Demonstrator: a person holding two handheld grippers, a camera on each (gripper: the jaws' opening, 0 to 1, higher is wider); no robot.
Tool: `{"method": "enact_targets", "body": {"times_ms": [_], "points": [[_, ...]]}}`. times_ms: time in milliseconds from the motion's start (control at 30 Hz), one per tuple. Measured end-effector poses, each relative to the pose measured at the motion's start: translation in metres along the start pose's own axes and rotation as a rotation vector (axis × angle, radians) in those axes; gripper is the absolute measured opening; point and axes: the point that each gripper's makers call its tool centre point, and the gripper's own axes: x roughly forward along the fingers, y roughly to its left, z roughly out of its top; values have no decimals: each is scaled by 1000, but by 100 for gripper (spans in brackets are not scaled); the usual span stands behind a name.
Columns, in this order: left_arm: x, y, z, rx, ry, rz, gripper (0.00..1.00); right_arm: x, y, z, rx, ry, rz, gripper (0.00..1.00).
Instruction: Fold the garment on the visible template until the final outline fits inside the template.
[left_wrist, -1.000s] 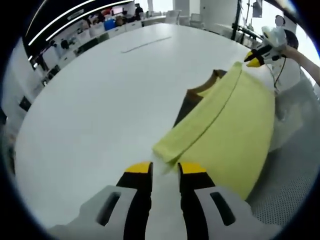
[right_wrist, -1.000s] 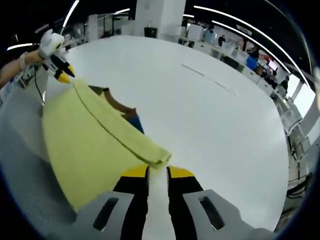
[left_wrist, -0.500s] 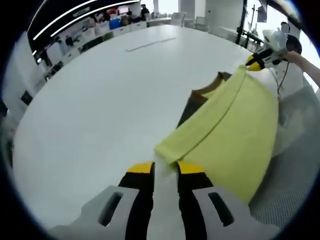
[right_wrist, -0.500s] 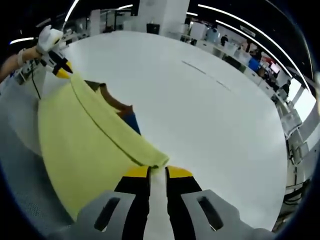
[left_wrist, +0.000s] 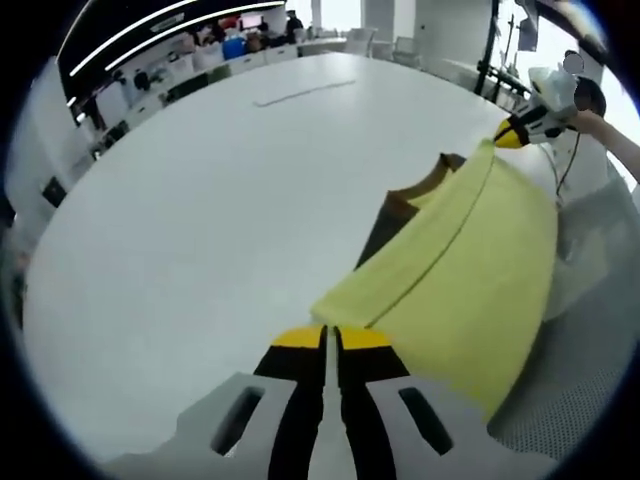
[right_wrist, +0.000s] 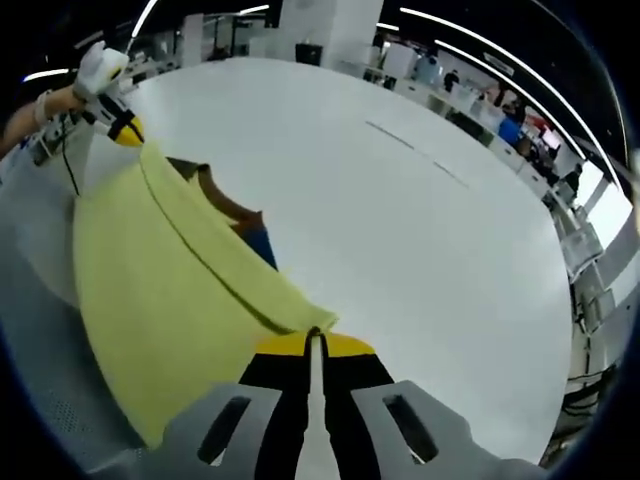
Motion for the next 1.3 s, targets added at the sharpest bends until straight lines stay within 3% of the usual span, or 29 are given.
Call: {"method": "enact_targets", "body": {"times_ms": [433,767,867,933,1100,1300], "points": [[-1,-1,-1,-13,11,-5,0,3,0,0,10,12,5,2],[-5,-4,0,-61,17,-23,0,1,-1,0,25,12,2,1],[-8,-12,-2,-93,36,-58,0,0,-2,-1,27,14,2,1],[-7,-9,-2,-84,20,-43,0,0,-1,-1,22,16,3,1],[-7,-11,-6,-102,34,-58,17,1,-1,-1,18,17,7,1],[2,-12,-10,-108,42,-52,11,0,-1,0,17,17,8,1]]}}
